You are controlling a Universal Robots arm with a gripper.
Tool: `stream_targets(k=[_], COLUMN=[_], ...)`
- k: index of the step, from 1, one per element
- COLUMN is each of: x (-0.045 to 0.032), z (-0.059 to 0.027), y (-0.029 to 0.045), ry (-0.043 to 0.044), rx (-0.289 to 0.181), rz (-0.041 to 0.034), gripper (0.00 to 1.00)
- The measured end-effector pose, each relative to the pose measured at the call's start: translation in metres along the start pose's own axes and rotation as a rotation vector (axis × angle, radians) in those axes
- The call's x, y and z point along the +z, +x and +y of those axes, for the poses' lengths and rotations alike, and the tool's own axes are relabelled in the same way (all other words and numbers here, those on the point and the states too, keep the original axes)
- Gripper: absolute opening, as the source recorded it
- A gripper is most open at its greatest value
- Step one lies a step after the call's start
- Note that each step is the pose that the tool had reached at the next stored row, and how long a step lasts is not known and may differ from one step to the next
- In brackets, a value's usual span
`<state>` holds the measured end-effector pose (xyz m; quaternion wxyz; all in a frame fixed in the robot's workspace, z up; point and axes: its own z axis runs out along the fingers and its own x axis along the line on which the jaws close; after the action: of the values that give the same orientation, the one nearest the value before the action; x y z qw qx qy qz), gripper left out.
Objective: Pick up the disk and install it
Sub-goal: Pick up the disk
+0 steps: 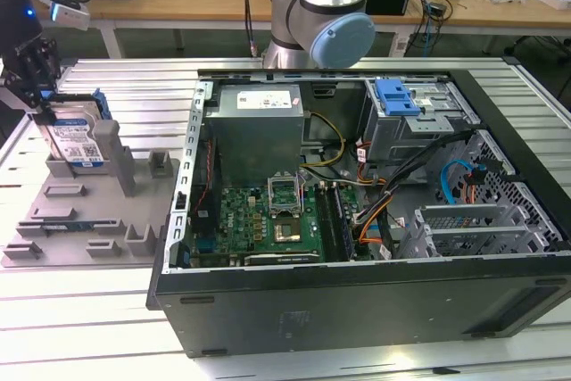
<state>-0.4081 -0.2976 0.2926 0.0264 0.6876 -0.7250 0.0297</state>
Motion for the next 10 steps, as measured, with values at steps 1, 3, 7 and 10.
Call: stream_targets(k=[1, 3, 7, 10], x=[-0.0002, -0.0009, -0.0029, -0.0044], z=[0.0001, 0.0002, 0.0006, 0.0011], y=[0.0, 0.0002, 0.0004, 0.0007], ry=[0.0002, 0.0013, 0.003, 0.0035], rx=[0.0, 0.0, 0.0, 0.0], rz=[-0.0007, -0.0046, -0.0094, -0.0104], gripper=[0.37, 0.37, 0.37, 0.37])
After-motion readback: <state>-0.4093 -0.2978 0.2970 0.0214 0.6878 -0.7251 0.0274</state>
